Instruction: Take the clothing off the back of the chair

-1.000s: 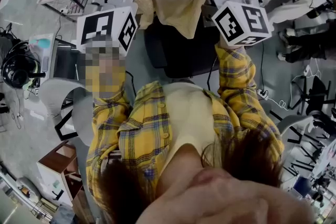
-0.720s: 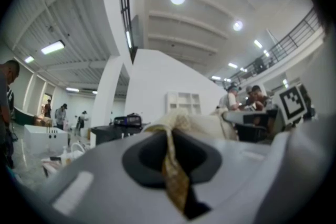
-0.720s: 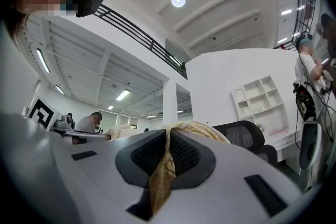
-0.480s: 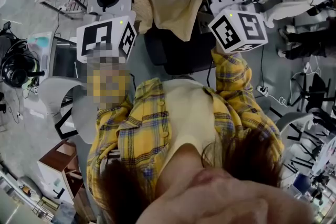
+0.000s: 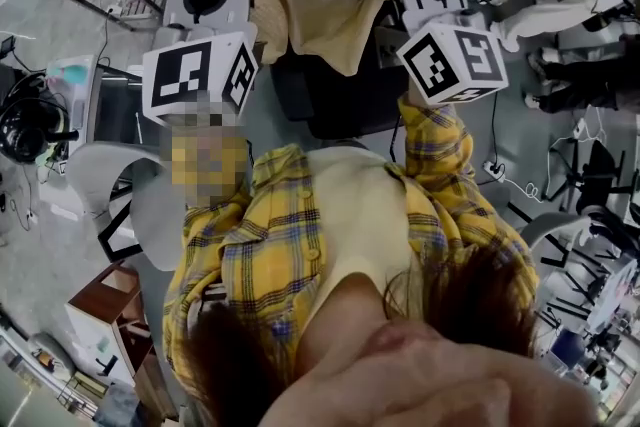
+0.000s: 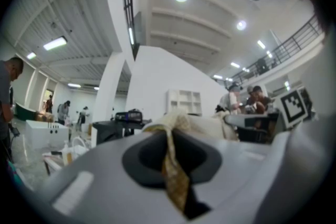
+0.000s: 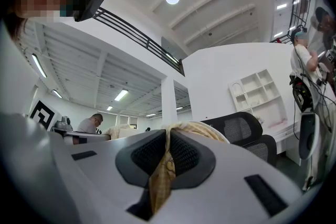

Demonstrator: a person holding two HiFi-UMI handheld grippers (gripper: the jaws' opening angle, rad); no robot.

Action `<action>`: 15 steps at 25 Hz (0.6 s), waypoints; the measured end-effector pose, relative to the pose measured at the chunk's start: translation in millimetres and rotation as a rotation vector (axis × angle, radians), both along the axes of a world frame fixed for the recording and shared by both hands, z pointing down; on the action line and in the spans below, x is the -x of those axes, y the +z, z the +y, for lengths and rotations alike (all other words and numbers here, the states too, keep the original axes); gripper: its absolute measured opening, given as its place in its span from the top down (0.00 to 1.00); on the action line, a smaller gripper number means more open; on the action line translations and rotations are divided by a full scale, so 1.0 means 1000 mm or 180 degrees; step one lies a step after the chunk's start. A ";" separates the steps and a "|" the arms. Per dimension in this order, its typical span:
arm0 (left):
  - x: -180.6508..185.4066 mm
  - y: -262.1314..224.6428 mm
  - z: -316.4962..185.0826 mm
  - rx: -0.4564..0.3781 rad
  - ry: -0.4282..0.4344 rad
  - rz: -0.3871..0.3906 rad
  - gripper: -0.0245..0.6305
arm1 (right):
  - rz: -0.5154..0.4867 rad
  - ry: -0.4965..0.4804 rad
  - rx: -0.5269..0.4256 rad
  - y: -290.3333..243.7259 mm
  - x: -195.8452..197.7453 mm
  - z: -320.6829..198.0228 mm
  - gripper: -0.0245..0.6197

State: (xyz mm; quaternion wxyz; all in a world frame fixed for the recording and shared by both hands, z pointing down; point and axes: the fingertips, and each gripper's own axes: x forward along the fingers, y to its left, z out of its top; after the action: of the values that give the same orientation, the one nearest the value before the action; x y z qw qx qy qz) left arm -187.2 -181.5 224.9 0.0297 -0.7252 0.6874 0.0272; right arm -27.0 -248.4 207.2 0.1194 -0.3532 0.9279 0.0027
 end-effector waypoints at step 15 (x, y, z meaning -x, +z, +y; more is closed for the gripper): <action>-0.008 0.012 -0.006 0.0082 0.0011 0.0133 0.91 | 0.0024 -0.0004 0.0085 0.013 -0.008 -0.004 0.91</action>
State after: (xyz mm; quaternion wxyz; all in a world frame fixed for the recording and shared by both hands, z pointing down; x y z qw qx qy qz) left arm -179.4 -187.6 237.3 0.0060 -0.7260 0.6869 0.0335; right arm -18.5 -252.1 220.1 0.1113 -0.3541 0.9285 -0.0084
